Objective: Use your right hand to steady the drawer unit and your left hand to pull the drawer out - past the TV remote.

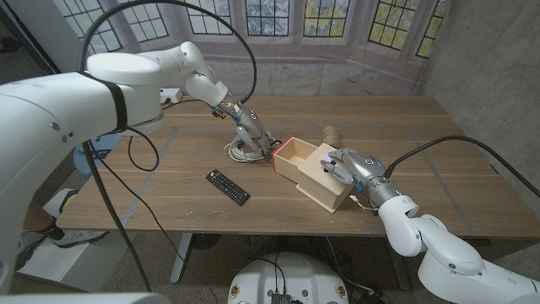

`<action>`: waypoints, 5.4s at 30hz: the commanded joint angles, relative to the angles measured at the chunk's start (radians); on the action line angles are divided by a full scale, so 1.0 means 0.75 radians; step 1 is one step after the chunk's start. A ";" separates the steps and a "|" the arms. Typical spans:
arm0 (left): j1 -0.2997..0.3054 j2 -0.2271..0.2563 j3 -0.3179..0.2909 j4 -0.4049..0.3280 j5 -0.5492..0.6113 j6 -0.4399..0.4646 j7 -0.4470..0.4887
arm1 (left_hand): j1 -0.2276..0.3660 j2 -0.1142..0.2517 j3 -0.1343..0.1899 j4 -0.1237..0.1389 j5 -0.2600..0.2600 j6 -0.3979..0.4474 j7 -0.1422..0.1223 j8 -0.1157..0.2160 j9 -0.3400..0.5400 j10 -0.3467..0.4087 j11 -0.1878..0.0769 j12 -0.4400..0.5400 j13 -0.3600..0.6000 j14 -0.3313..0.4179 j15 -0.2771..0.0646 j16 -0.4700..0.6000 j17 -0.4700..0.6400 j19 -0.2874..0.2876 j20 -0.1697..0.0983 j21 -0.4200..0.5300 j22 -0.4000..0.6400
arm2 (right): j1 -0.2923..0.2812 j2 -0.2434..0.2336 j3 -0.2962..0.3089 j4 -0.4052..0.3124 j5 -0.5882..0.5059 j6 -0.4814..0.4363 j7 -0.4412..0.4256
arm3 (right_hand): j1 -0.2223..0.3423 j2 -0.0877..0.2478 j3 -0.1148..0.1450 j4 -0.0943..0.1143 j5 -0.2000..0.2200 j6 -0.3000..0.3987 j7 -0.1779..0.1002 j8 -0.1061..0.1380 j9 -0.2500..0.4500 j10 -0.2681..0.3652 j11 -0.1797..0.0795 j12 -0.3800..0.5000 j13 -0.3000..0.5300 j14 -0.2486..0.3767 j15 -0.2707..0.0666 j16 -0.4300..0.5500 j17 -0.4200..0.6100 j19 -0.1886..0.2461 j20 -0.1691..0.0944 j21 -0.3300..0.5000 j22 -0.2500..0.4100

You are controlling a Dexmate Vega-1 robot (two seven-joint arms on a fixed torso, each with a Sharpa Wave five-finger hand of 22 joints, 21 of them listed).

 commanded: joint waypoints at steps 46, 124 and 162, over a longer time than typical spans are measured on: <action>-0.031 0.120 -0.024 -0.009 -0.103 -0.191 -0.130 | -0.001 0.016 -0.007 0.002 0.004 -0.001 -0.001 0.009 0.004 -0.001 0.006 0.010 0.000 0.007 -0.003 0.008 0.006 0.002 -0.008 0.006 0.007 | 0.010 0.035 0.057 0.127 0.110 0.066 -0.042 | -0.009 0.000 0.014 -0.002 0.007 0.011 -0.002 -0.004 0.002 0.005 0.000 0.002 0.004 0.017 -0.022 0.004 0.006 0.036 -0.007 0.006 0.007; 0.148 0.456 -0.484 -0.369 -0.852 -0.240 -1.045 | 0.002 0.018 -0.006 0.001 0.004 -0.008 -0.002 0.008 0.004 -0.003 0.013 0.010 0.000 0.012 -0.001 0.008 0.005 0.003 -0.006 0.005 0.006 | -0.079 -0.068 0.093 0.007 0.038 0.006 -0.075 | -0.007 -0.002 0.012 -0.016 0.007 0.015 -0.002 -0.003 0.002 0.007 -0.001 0.003 0.004 0.020 -0.022 0.005 0.008 0.044 -0.005 0.005 0.007; 0.454 0.511 -1.135 -0.578 -0.820 -0.219 -1.284 | 0.009 0.017 0.002 -0.005 0.005 -0.013 0.002 0.008 0.003 -0.004 0.028 0.011 0.000 0.030 -0.013 0.010 0.004 0.007 -0.002 0.006 0.005 | 0.014 0.000 0.068 -0.100 -0.176 0.079 0.075 | -0.001 -0.012 0.007 -0.033 0.007 0.015 0.000 -0.004 0.002 0.009 0.002 0.003 0.004 0.022 -0.017 0.005 0.007 0.042 0.002 0.004 0.007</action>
